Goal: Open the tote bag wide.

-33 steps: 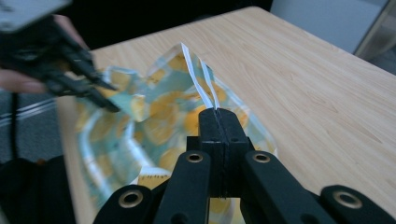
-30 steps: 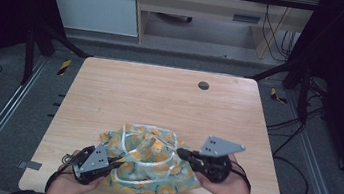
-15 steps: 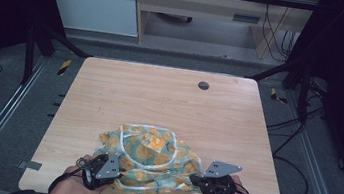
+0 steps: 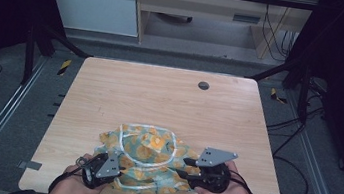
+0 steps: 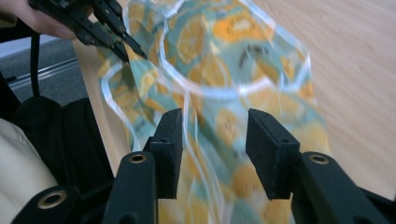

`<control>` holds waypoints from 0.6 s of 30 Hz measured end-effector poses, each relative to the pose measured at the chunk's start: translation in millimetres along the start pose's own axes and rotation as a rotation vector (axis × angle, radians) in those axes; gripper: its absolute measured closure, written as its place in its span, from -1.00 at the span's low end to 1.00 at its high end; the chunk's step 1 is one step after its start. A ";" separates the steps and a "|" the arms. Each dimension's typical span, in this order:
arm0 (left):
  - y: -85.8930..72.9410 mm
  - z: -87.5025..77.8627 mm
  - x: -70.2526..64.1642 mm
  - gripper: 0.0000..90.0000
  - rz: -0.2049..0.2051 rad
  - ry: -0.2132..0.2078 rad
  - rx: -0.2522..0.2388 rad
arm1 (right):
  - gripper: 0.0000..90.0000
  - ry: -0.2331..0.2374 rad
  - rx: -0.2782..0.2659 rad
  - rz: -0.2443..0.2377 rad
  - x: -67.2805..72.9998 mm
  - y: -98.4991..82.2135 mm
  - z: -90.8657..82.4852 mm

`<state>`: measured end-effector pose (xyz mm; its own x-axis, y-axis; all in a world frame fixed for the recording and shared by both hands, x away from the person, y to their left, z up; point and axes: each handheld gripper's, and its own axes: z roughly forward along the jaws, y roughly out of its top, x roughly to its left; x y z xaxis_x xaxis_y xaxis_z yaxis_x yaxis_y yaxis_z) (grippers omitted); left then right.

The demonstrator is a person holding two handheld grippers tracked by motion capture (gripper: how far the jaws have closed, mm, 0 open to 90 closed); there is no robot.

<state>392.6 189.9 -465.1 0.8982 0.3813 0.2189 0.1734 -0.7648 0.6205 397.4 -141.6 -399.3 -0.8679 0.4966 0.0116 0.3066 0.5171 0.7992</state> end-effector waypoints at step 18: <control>0.4 -7.5 0.3 0.97 0.001 -0.013 -0.027 | 0.49 0.123 0.180 -0.180 33.5 68.4 109.7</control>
<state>389.9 193.6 -459.1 0.9034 0.3738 0.2100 0.1616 -0.7506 0.6407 432.3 -13.1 -410.2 -0.9522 0.3030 -0.0386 0.1986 0.7102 0.6755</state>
